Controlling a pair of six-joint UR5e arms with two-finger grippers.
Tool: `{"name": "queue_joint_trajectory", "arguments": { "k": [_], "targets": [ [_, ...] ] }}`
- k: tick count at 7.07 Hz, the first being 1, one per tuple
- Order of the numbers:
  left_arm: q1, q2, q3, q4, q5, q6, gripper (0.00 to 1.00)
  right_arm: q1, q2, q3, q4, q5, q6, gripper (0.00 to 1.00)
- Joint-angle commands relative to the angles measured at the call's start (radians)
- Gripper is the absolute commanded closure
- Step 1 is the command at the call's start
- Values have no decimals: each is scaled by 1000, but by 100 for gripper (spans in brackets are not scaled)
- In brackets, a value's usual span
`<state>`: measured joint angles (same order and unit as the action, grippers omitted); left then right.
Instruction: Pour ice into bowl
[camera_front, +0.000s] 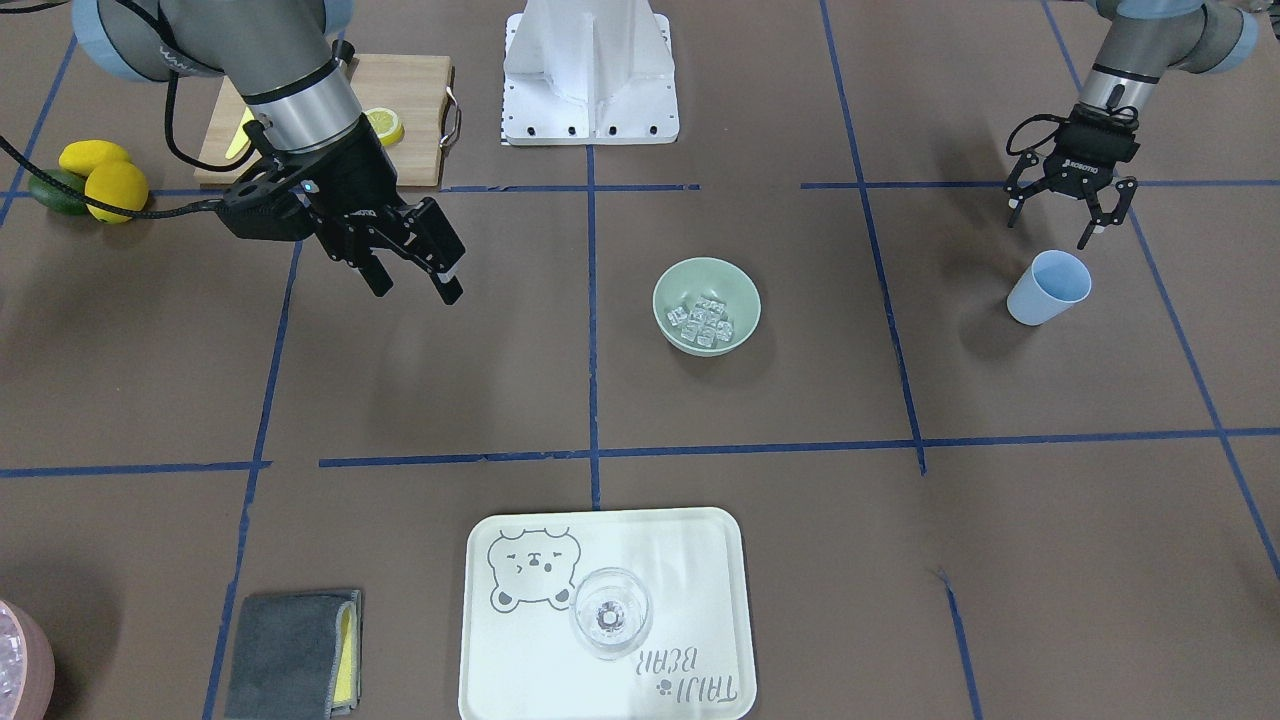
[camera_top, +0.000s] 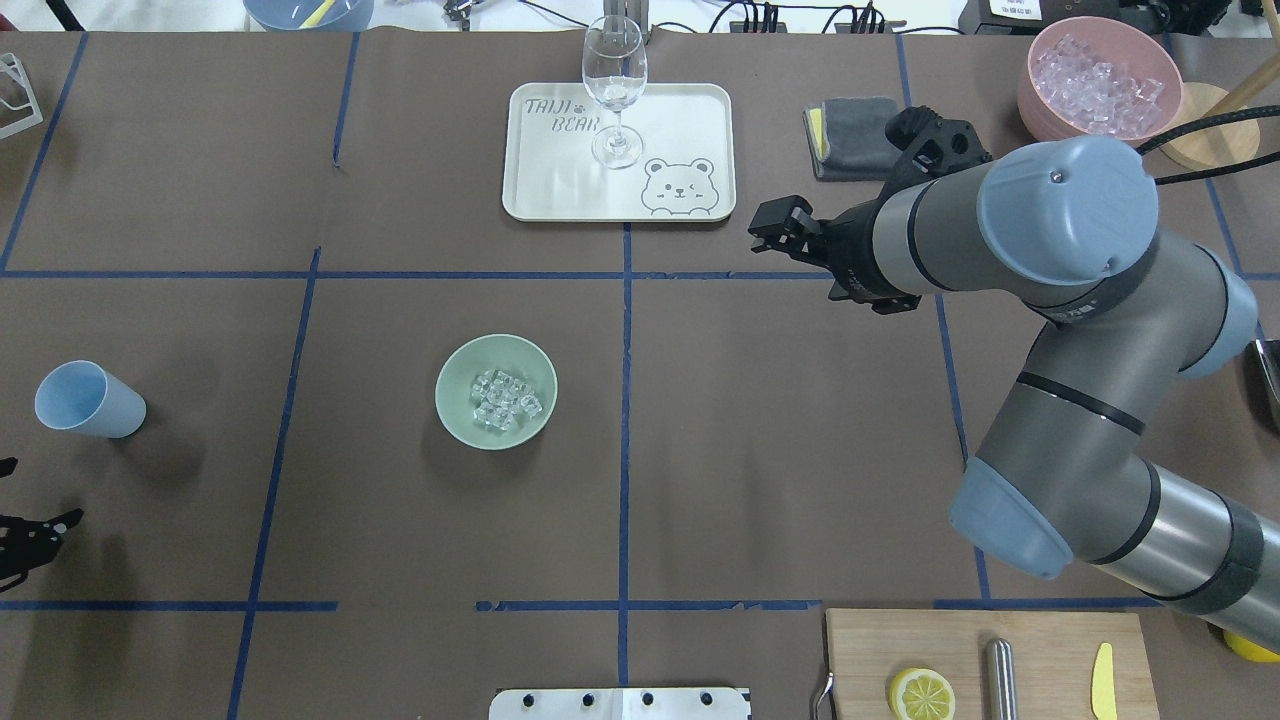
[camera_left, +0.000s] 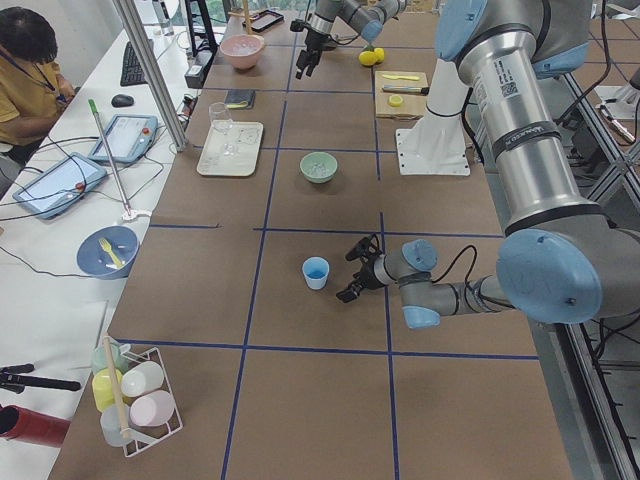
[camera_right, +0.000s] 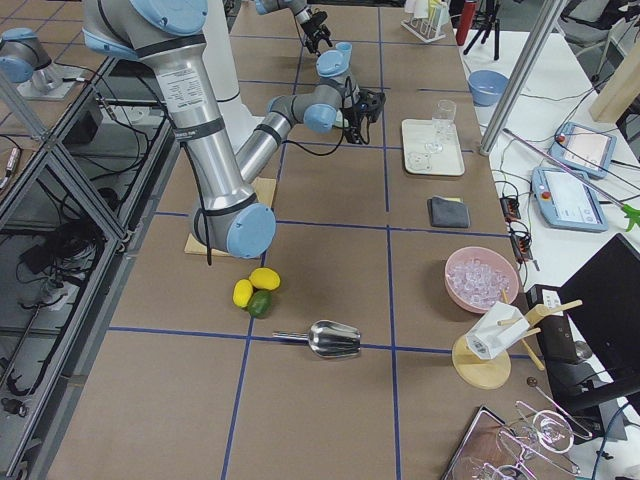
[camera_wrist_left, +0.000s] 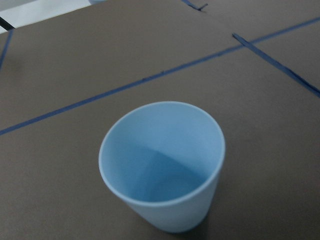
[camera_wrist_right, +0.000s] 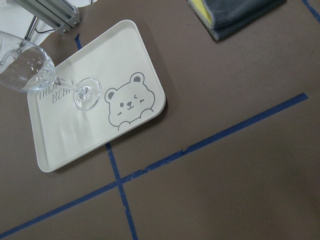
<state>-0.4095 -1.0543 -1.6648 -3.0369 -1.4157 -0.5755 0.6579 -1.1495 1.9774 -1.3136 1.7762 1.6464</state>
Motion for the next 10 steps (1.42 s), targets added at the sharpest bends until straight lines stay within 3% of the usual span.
{"name": "queue_joint_trajectory", "arguments": {
  "k": [1, 3, 5, 7, 8, 10],
  "targets": [
    [-274, -2, 6, 30, -297, 195, 0, -52, 110, -9, -124, -6, 56, 0],
    [-598, -182, 0, 337, -460, 409, 0, -105, 181, -35, -156, -27, 128, 0],
    [-804, -379, -4, 662, -599, 534, 0, -234, 261, -122, -154, -139, 177, 0],
    [-862, -594, 0, 954, -626, 513, 0, -328, 389, -356, -147, -187, 185, 0],
    [-877, -649, 2, 1016, -637, 385, 0, -339, 439, -439, -147, -187, 184, 0],
    [-878, -642, -7, 1014, -699, 301, 0, -342, 474, -527, -145, -189, 171, 0]
  ]
}}
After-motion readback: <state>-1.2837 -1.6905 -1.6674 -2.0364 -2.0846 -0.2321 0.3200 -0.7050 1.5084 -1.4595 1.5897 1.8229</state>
